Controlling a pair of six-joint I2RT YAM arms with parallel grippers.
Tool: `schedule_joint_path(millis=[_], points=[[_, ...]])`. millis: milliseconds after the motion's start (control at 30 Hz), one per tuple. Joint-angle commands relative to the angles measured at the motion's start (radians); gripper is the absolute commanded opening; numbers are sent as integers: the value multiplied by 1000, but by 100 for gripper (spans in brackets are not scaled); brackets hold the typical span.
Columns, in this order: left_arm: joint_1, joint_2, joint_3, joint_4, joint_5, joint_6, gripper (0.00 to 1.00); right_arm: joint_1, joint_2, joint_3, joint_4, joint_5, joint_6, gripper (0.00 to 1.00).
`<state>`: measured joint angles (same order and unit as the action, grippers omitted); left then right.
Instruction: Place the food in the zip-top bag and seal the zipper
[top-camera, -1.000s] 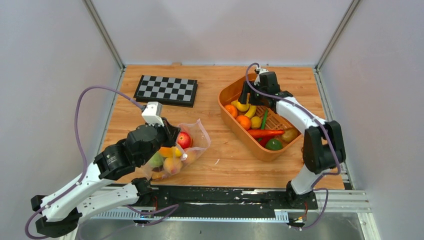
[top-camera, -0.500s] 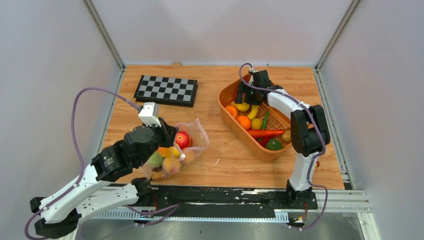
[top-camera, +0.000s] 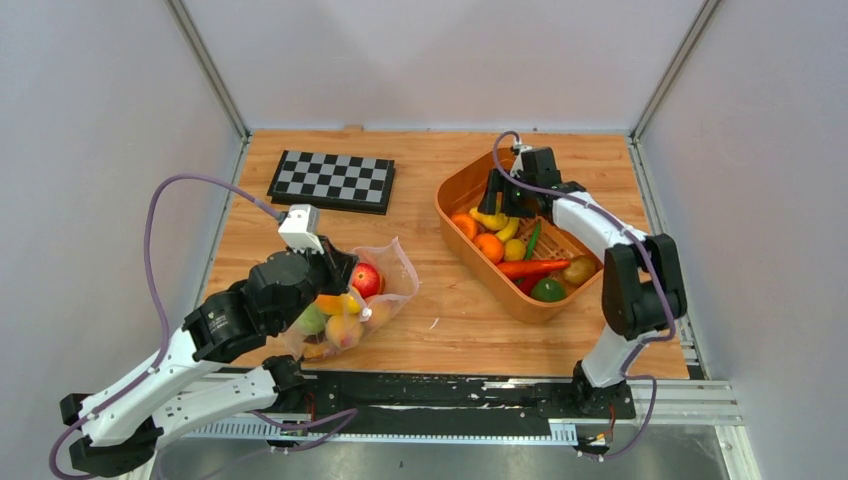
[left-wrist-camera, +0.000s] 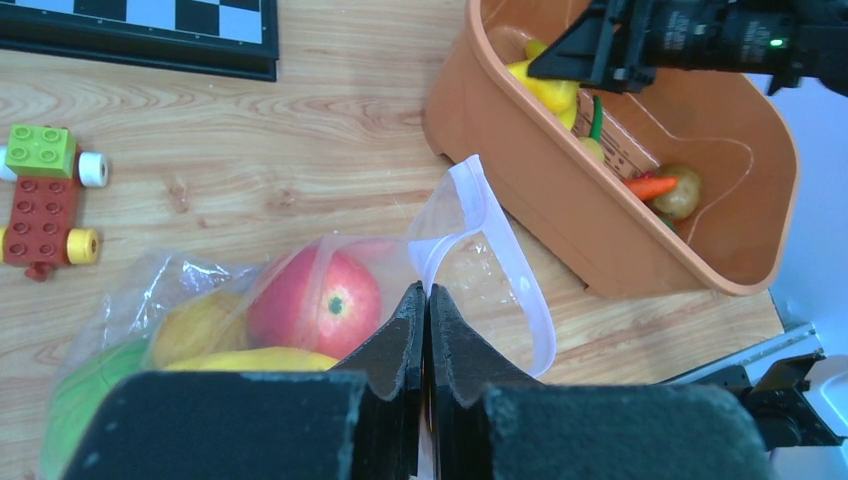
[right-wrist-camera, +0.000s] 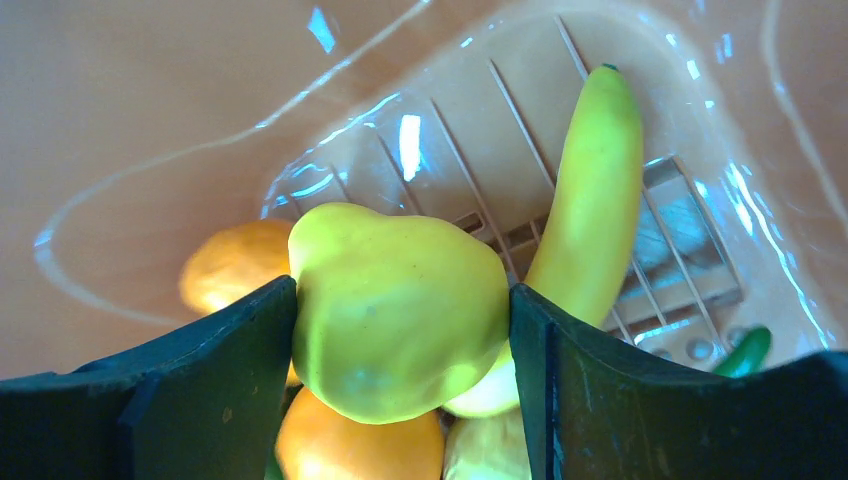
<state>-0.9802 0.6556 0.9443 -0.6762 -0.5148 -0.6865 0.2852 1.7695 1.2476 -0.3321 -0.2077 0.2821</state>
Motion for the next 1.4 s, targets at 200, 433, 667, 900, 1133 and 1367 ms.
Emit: schedule_joint_path(millis=[200, 433, 667, 900, 1133, 1367], points=[[0, 0, 2, 68, 10, -7, 8, 0, -389, -166, 30, 41, 52, 34], [0, 18, 2, 89, 23, -5, 8, 3, -596, -195, 3, -38, 74, 36], [0, 33, 8, 99, 32, -6, 8, 114, -697, -218, 26, -256, 120, 37], [1, 53, 29, 103, 44, 4, 8, 406, -659, -190, 73, -177, 108, 40], [0, 54, 33, 112, 74, 10, 8, 595, -499, -84, 77, -40, 53, 41], [0, 21, 43, 113, 73, 15, 8, 674, -401, -4, 37, 2, 11, 49]])
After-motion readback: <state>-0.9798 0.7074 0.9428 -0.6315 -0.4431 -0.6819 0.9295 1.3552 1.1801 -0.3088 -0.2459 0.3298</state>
